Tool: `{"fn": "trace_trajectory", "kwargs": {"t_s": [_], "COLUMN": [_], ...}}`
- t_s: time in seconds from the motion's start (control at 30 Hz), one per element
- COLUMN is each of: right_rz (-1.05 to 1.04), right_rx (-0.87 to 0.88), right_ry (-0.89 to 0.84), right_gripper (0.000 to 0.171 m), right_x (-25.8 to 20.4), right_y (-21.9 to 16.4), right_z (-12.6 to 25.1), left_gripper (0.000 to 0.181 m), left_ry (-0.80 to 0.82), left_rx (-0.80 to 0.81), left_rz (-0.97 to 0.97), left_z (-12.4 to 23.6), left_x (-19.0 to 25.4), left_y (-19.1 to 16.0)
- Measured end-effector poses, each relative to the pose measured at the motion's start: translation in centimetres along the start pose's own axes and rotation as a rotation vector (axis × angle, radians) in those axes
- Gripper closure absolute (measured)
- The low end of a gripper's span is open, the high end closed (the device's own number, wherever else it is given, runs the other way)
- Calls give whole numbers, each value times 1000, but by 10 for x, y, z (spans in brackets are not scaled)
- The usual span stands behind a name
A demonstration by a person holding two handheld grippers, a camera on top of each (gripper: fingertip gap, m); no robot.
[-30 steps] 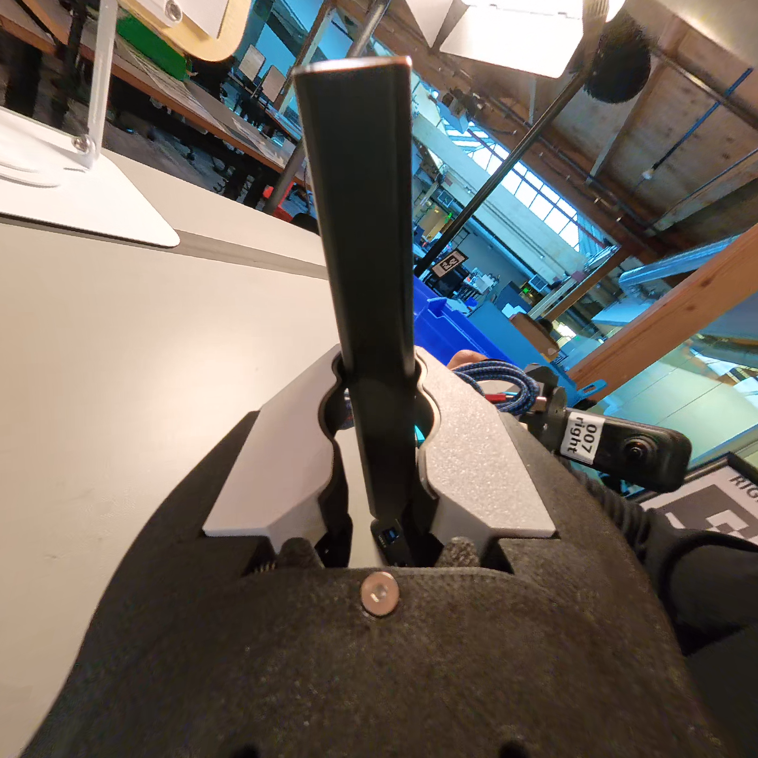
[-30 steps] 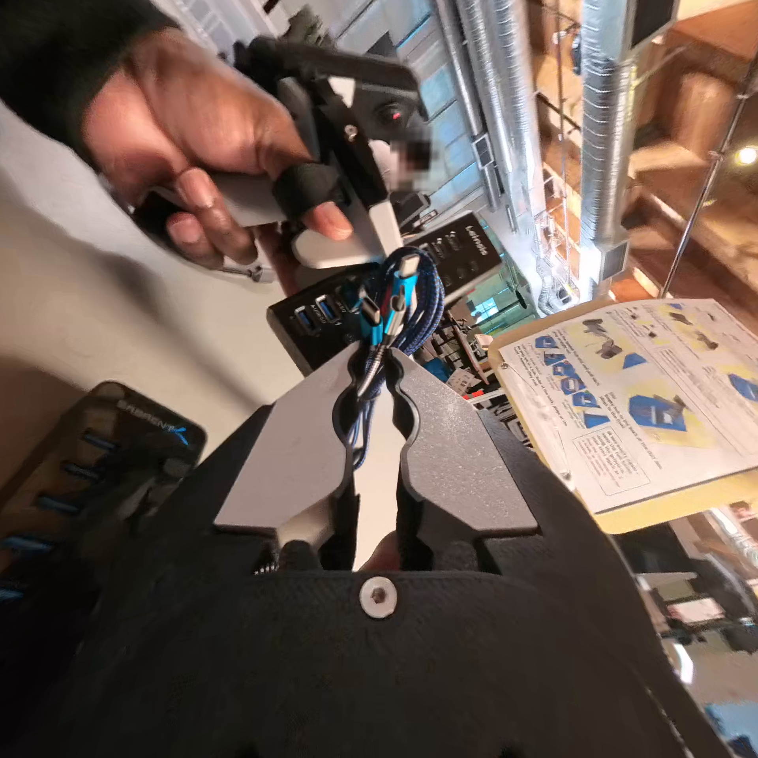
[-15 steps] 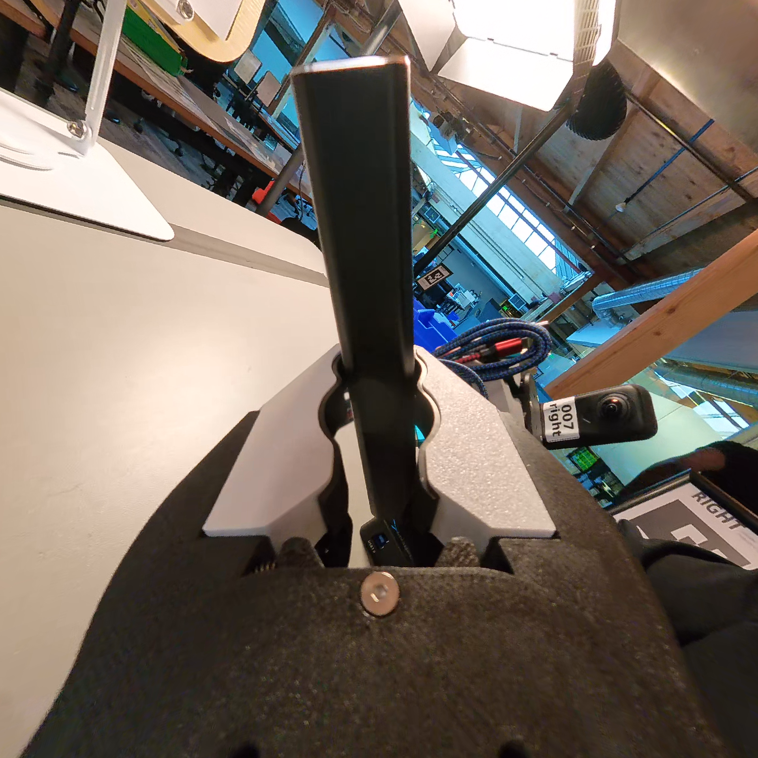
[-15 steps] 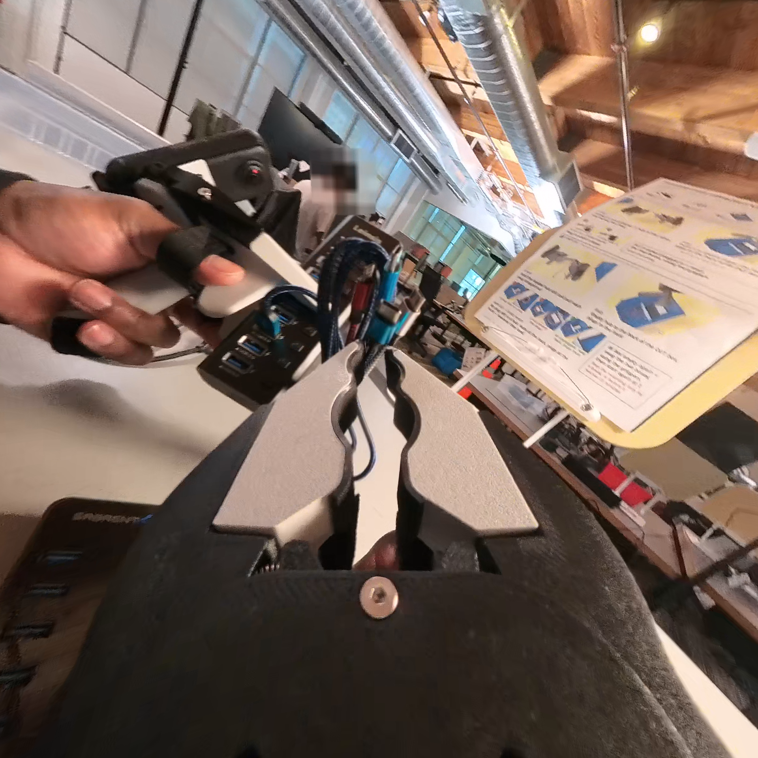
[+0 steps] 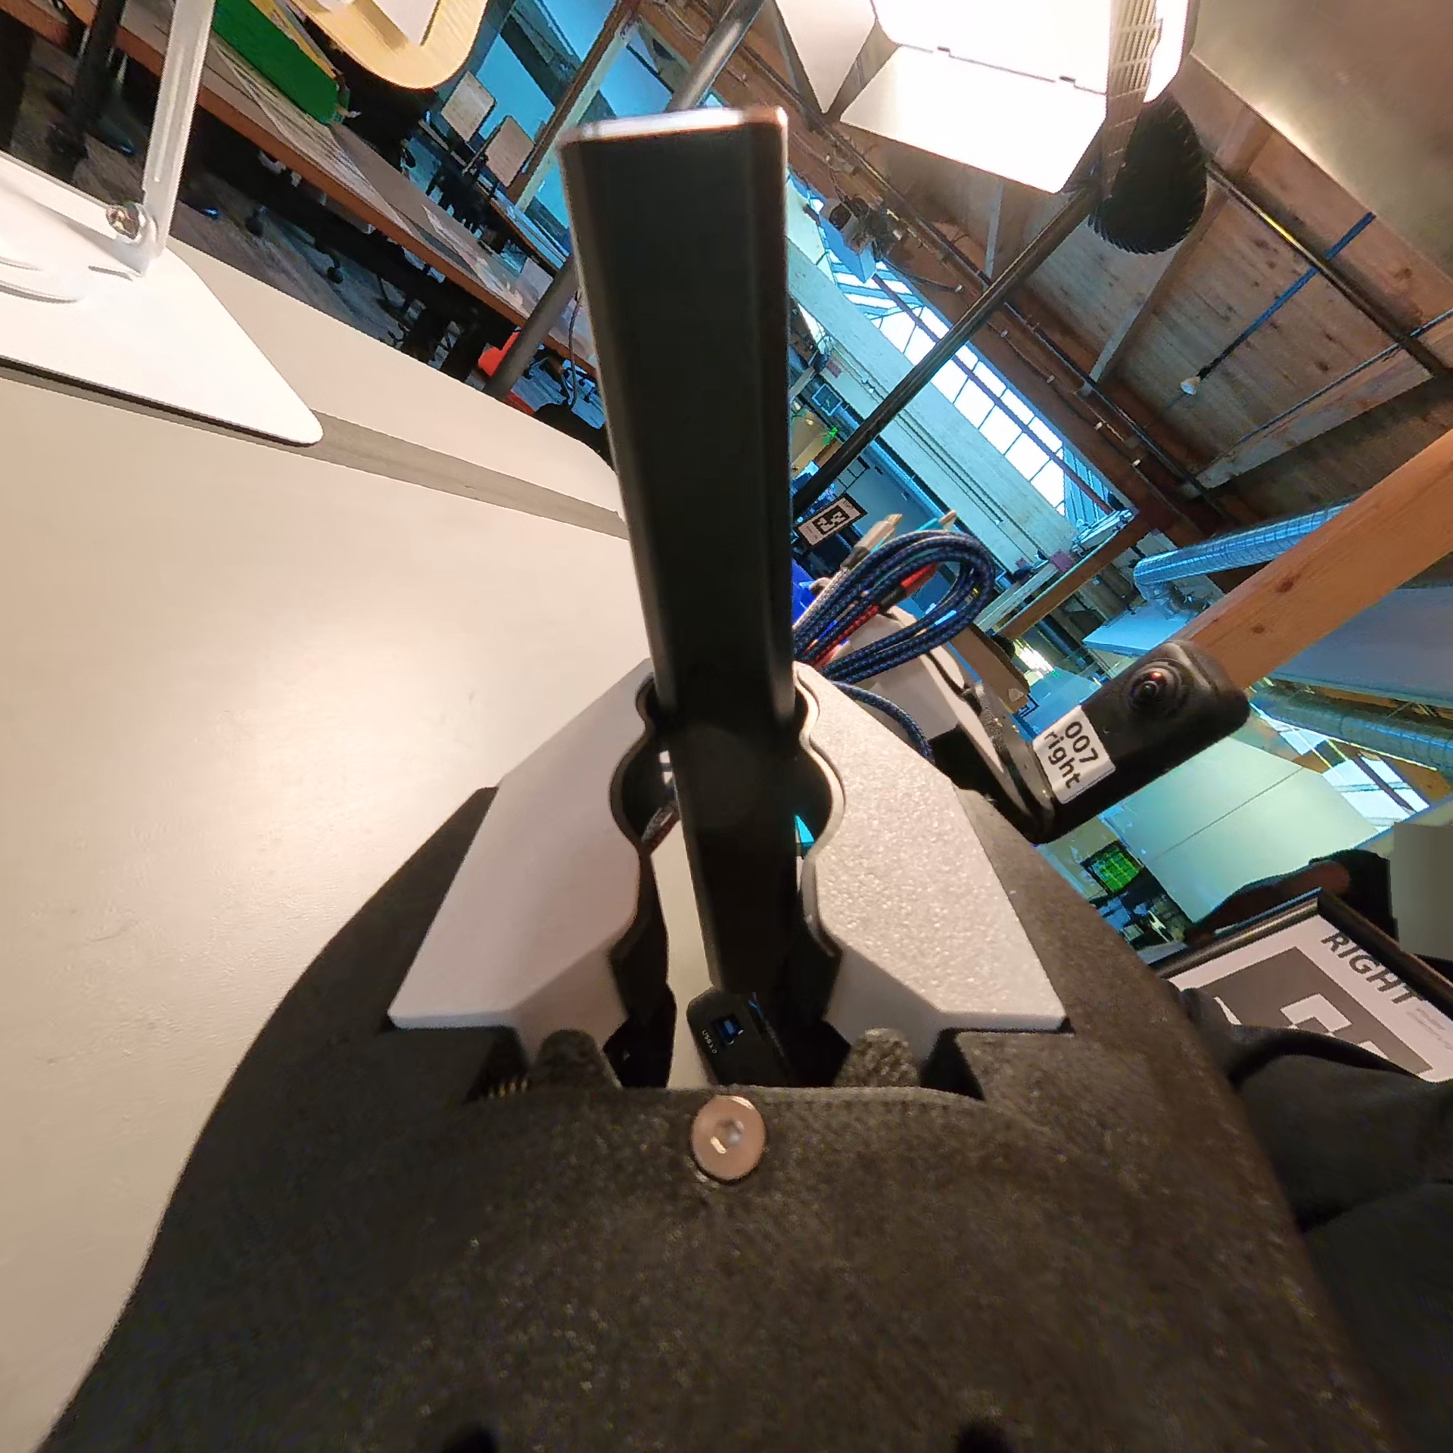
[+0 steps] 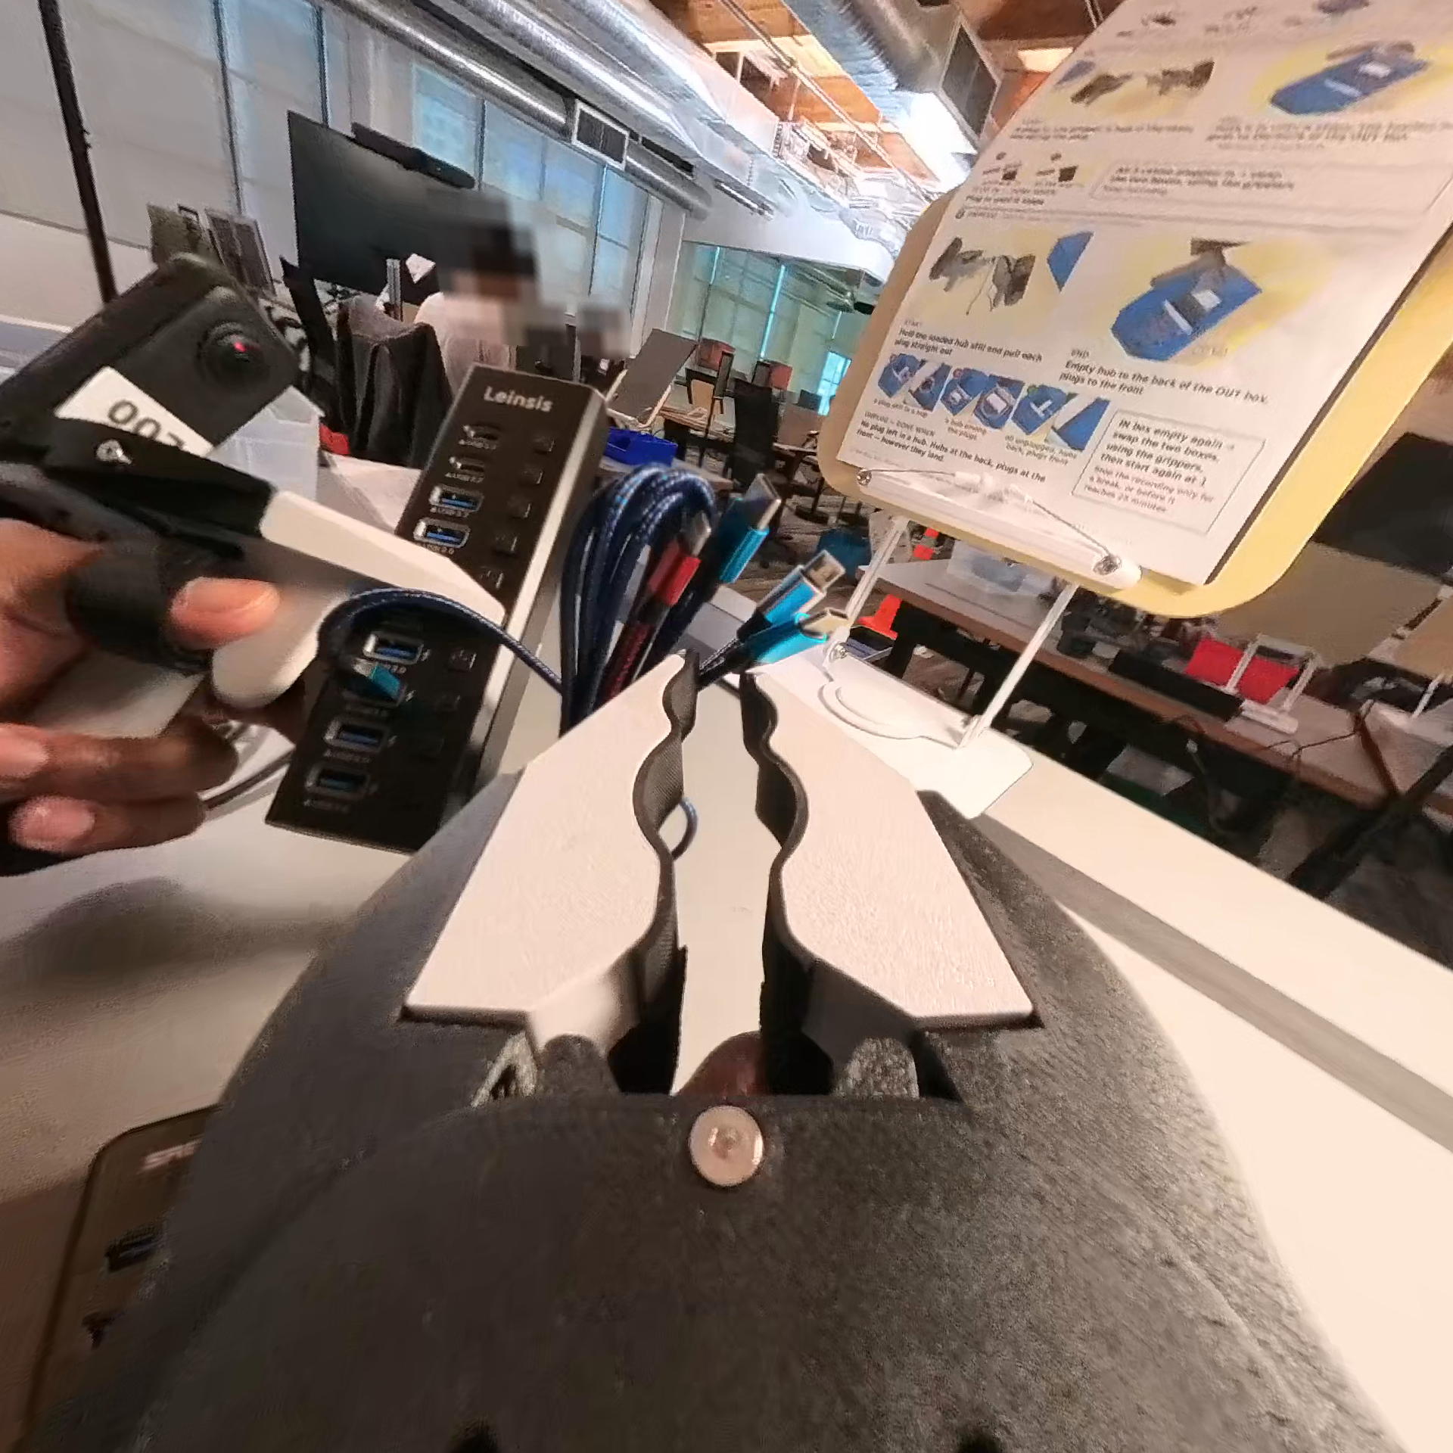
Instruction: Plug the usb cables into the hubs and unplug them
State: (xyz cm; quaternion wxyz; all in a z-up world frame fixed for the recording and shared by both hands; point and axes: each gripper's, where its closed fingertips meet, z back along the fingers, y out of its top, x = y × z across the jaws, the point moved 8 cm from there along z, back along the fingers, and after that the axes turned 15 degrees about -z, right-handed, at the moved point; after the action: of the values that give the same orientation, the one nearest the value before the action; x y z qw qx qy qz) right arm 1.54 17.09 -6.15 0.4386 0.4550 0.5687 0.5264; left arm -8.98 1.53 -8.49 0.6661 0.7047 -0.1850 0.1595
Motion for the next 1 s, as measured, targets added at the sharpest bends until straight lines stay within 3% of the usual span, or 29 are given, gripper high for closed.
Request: {"fn": "trace_trajectory", "kwargs": {"t_s": [0.27, 0.47, 0.73, 1.0], "right_rz": [-237, -300, -328, -487], "right_rx": [97, 155, 301, 324], "right_ry": [67, 134, 270, 539], "right_gripper": [164, 166, 166, 166], "right_x": [9, 10, 5, -9], "right_y": [4, 7, 26, 39], "right_z": [4, 7, 22, 27], "left_gripper": [153, 153, 153, 152], "left_ry": [1, 37, 228, 248], "left_rx": [-3, -38, -181, -262], "left_rz": [-1, -62, -413, -681], "left_z": [0, -1, -3, -13], "left_x": [0, 0, 9, 28], "left_y": [-1, -1, 1, -5]}}
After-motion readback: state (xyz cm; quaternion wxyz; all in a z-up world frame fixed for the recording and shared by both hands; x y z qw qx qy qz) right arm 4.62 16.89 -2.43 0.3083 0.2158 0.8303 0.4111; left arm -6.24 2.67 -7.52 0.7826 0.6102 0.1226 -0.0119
